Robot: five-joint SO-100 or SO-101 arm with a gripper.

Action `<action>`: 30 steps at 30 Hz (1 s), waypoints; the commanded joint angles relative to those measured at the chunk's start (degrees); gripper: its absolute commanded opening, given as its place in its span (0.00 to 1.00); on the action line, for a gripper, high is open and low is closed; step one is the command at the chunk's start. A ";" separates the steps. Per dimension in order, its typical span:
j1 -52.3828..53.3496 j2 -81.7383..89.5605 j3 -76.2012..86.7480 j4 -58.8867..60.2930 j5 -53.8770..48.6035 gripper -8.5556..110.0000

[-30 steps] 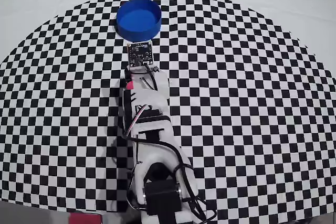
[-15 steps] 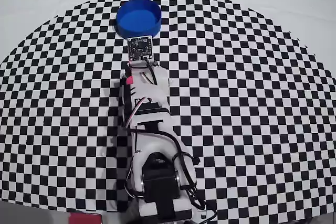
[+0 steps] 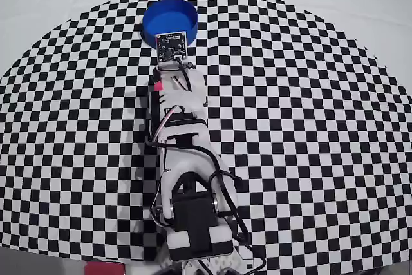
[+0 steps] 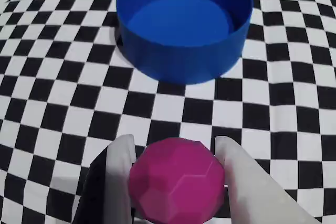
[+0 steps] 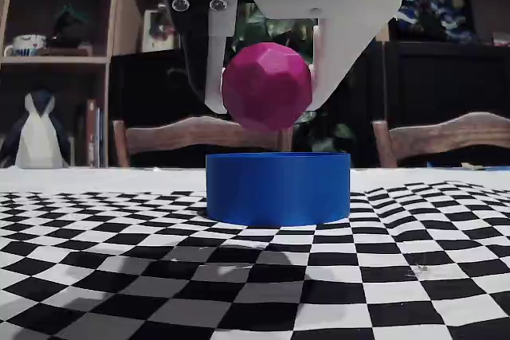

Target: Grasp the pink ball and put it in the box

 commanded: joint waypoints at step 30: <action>1.14 -19.25 -23.99 0.35 0.35 0.07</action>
